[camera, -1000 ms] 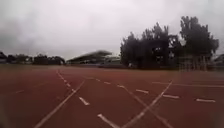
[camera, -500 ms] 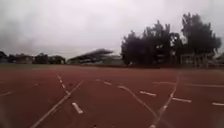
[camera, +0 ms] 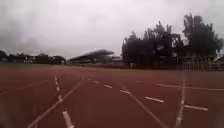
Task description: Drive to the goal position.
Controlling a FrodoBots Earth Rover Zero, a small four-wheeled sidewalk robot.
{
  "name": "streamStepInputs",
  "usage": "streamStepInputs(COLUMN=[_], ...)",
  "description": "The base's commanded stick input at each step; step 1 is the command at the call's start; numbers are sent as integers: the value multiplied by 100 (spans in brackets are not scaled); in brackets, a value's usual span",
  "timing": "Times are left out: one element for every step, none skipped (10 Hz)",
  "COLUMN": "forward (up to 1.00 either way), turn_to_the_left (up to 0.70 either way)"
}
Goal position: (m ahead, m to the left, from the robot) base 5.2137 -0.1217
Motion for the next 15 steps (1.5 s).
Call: streamStepInputs(forward=[70,70,70,70,70,70,70,70,70,70,70,70,70,70,70], turn_to_the_left=[0,0,0,0,0,0,0,0,0,0,0,0,0,0,0])
